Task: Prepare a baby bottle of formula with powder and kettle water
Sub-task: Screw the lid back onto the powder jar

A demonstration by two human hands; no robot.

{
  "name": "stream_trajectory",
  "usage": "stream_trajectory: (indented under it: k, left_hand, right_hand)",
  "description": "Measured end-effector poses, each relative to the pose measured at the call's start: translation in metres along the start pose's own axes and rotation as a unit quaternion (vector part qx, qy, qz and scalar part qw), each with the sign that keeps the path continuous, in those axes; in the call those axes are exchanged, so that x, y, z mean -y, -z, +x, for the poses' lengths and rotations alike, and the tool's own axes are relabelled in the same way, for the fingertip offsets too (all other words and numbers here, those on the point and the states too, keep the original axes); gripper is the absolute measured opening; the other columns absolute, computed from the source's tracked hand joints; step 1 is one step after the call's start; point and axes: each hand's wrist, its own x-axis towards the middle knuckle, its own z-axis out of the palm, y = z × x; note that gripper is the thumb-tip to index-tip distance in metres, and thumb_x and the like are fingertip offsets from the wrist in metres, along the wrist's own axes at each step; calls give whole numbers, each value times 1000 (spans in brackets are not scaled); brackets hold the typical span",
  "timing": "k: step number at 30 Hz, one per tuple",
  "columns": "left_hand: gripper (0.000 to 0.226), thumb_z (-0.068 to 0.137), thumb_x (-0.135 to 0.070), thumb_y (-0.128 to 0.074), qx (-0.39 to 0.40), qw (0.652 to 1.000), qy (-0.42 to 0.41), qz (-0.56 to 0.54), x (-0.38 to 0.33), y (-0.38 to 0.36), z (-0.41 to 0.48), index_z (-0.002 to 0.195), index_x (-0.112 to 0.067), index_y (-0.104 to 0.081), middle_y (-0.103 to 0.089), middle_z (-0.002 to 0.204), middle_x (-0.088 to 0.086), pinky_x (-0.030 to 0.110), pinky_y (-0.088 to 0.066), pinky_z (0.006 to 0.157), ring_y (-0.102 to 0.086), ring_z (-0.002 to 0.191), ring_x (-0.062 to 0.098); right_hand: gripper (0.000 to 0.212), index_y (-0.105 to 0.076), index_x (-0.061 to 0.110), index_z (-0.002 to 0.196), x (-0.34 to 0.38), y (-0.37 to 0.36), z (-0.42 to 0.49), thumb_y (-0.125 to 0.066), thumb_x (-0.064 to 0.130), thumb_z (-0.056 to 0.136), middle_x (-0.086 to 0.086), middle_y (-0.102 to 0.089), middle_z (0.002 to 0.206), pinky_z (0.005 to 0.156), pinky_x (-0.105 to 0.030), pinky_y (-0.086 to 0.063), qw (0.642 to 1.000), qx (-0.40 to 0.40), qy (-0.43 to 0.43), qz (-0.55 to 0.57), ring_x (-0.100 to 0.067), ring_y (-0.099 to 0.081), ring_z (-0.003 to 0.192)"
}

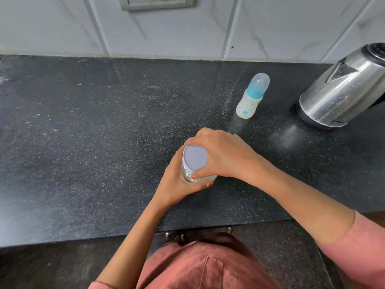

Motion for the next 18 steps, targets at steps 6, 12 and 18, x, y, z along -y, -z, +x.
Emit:
stream_trajectory:
  k: [6,12,18]
  left_hand:
    - [85,50,-37,-82,-1,999,-31,-13,2,0,0,123,-48,-39,-55,122,-18,18,-45,90,-53,113,-1]
    - [84,47,-45,-80,-3,1000,-26,-5,2,1,1,119,-53,-37,-51,124,-24,11,-40,91,-47,116,-7]
    - [81,48,-45,-81,-6,999,-32,-4,4,0,0,117,-56,-39,-54,118,-27,8,-40,86,-49,112,-6]
  right_hand:
    - [69,-48,16,111,11,-14,-2,-56,69,68,-6,-52,103,63,-32,-30,990,-82,-77,-82,-29,-56,91]
    - [89,-26,29,140,-8,6,-2,-74,42,67,4,-35,140,90,-39,-39,999,52,15,5,-21,-37,127]
    - [71,-40,36,133,-13,10,1,-73,28,70,5,-39,133,90,-37,-42,991,97,87,-4,-21,-43,117]
